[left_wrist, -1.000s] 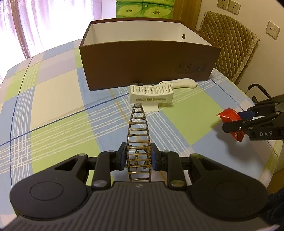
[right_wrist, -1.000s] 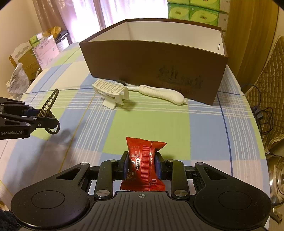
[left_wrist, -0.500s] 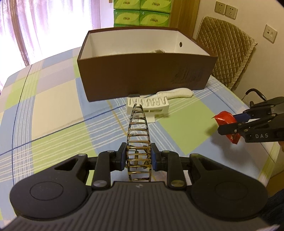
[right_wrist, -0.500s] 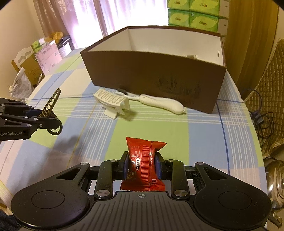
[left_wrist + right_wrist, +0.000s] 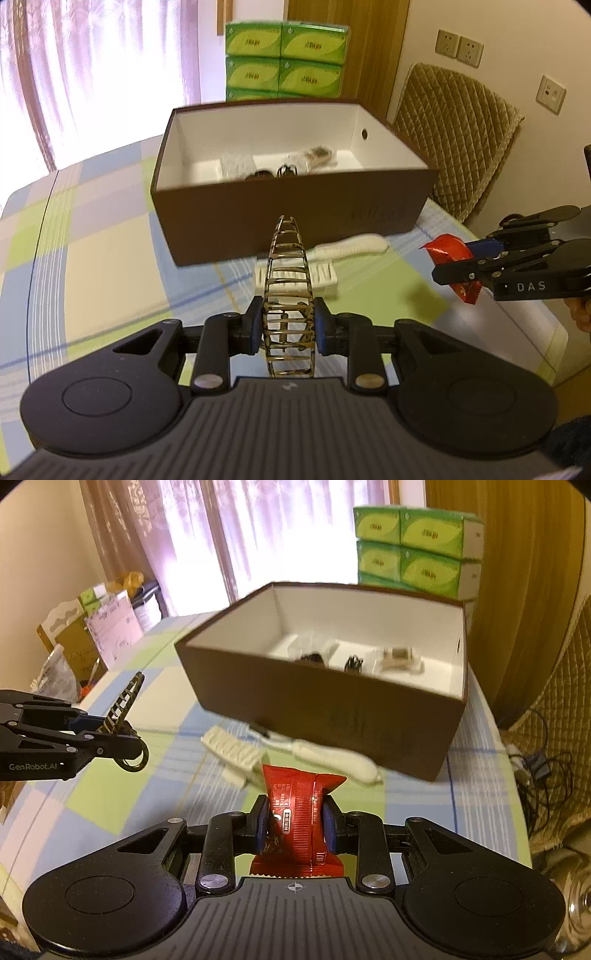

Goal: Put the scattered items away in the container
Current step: 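Carry the hair clip and red packet with both tools over the box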

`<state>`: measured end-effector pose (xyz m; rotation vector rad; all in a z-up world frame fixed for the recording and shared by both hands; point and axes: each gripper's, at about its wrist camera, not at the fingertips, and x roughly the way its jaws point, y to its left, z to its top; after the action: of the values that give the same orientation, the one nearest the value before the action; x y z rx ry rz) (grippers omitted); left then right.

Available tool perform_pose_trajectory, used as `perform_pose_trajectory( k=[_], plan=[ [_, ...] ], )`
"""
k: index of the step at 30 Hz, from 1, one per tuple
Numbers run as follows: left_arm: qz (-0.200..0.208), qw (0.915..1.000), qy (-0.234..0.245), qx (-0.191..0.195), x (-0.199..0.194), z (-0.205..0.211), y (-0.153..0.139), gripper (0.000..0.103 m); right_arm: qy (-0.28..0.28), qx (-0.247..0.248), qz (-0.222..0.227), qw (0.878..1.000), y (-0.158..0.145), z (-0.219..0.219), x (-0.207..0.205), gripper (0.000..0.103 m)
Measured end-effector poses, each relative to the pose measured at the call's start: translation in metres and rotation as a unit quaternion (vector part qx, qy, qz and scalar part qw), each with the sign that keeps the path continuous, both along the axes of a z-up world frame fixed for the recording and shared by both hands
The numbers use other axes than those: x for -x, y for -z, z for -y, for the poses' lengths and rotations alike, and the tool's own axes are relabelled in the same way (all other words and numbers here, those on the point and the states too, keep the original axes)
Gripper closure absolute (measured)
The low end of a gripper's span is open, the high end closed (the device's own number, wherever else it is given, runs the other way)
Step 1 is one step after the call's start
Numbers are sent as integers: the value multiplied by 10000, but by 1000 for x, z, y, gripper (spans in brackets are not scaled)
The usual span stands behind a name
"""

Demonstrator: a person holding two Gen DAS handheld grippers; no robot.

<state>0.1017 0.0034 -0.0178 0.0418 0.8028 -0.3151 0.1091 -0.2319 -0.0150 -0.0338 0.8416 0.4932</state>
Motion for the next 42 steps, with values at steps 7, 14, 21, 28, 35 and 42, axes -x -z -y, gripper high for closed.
perform_pose_trajectory(
  k=[7,14,21,28,35,42],
  plan=[
    [276,9996,36,83,-31,-2,-24,81,-78,-171,313,9993,-24,3,-29,71],
    [579,9983,44,57,-76,-3,-49,81,-66,-292,641,9975,-46,6,-71,71],
    [613,9981,-24,43,-133,-3,-58,81,18,-343,732,9967,-53,10,-126,71],
    [-20,9996,-240,150,-194,-5,-30,81,70,-174,444,9988,-30,10,-177,71],
    [-641,9975,-296,-28,-233,-1,13,81,124,46,-135,9998,9,13,-210,71],
    [-1122,9928,-381,-158,-256,4,47,81,132,209,-419,9988,26,13,-223,71]
  ],
)
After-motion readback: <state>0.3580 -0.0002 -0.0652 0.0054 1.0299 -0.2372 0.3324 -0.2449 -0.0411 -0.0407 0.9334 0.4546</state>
